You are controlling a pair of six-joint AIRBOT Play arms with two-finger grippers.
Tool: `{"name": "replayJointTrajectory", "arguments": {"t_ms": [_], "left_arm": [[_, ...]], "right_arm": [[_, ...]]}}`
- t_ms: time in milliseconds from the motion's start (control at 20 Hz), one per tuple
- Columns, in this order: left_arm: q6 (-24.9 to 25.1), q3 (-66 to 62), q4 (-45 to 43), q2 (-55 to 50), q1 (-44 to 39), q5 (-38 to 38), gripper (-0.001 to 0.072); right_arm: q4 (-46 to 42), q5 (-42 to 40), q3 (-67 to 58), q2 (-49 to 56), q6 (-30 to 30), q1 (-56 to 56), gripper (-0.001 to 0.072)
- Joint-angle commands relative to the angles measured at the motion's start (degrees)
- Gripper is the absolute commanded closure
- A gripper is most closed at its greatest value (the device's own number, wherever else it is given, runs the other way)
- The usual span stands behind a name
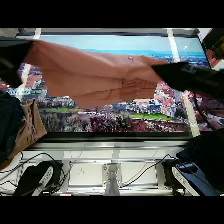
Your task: Fold the clothes and pants, and hang the long-sleeved shirts on hangers.
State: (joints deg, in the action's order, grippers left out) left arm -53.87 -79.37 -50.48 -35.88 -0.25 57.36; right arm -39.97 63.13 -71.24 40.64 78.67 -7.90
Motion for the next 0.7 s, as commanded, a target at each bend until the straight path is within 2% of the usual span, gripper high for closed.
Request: {"name": "replayJointTrajectory", "arguments": {"t_ms": [0, 150, 250, 400, 550, 650], "left_arm": [[-8.52, 0.09, -2.78, 7.76, 0.04, 2.64, 0.0698], [-18.88, 0.24, -4.07, 9.49, 0.04, 15.08, 0.0697], [-21.22, 0.33, -2.36, 9.31, 0.04, 21.09, 0.0698], [-22.38, 4.15, -1.25, 9.01, 0.04, 19.23, 0.0696], [-22.88, 13.46, -1.22, 7.39, 0.00, 16.83, 0.0696], [-22.73, 22.12, 0.24, 5.14, -0.02, 10.36, 0.0695]], "right_arm": [[4.68, 6.32, 0.70, -6.25, 3.34, -1.79, 0.0682], [5.20, 0.68, 6.73, -12.17, 9.22, -7.91, 0.0682], [5.18, -4.59, 13.27, -15.58, 13.03, -12.04, 0.0682], [5.20, -14.91, 23.21, -16.22, 15.93, -16.74, 0.0682], [4.70, -26.38, 29.07, -11.02, 16.85, -18.58, 0.0682], [2.05, -31.61, 29.44, -5.01, 16.87, -18.51, 0.0682]]}}
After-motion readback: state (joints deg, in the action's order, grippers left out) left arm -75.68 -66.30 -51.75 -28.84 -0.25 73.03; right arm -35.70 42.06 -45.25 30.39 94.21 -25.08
